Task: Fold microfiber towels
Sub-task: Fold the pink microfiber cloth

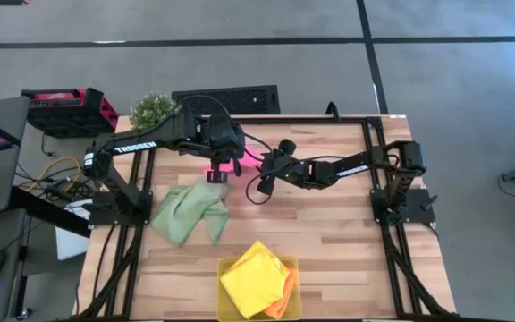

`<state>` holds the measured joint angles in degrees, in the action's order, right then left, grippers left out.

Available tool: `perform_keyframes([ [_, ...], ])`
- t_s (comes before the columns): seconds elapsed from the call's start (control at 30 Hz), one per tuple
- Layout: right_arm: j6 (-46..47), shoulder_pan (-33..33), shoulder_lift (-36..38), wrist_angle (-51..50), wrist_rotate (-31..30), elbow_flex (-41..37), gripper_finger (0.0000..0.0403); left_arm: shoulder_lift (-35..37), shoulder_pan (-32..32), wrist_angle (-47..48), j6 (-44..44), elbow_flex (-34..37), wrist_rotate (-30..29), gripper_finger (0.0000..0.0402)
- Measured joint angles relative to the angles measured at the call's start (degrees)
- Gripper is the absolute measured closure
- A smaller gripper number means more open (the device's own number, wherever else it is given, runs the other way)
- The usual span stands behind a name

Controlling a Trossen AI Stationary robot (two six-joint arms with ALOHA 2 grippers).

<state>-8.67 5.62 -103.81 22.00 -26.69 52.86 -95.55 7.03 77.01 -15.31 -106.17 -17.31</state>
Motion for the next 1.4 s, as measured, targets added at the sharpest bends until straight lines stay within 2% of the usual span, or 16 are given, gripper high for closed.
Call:
perform_keyframes([
  [0.13, 2.69, -1.05, 0.0, 0.88, 2.95, 0.0, 0.0171, -0.01, 0.0, 0.02, 0.02, 0.0, 0.01, 0.0401],
  [0.5, 4.63, -4.72, -0.55, 5.89, 2.26, 0.0, 0.0171, -0.02, 0.0, 0.02, 0.04, 0.0, 0.01, 0.0401],
  [0.8, 4.5, -4.51, -0.55, 9.68, 0.75, 0.0, 0.0171, -0.04, -0.25, 0.01, 0.07, 0.0, 0.36, 0.0401],
  [1.07, 5.68, -3.51, -0.55, 9.27, -5.66, 0.0, 0.0171, -0.05, -1.71, -0.93, -1.22, -0.1, 0.34, 0.0401],
  [1.4, 5.69, -3.73, -0.55, 6.31, -12.73, 0.0, 0.0171, -0.09, -1.9, 0.77, -1.12, -5.52, -0.01, 0.0401],
])
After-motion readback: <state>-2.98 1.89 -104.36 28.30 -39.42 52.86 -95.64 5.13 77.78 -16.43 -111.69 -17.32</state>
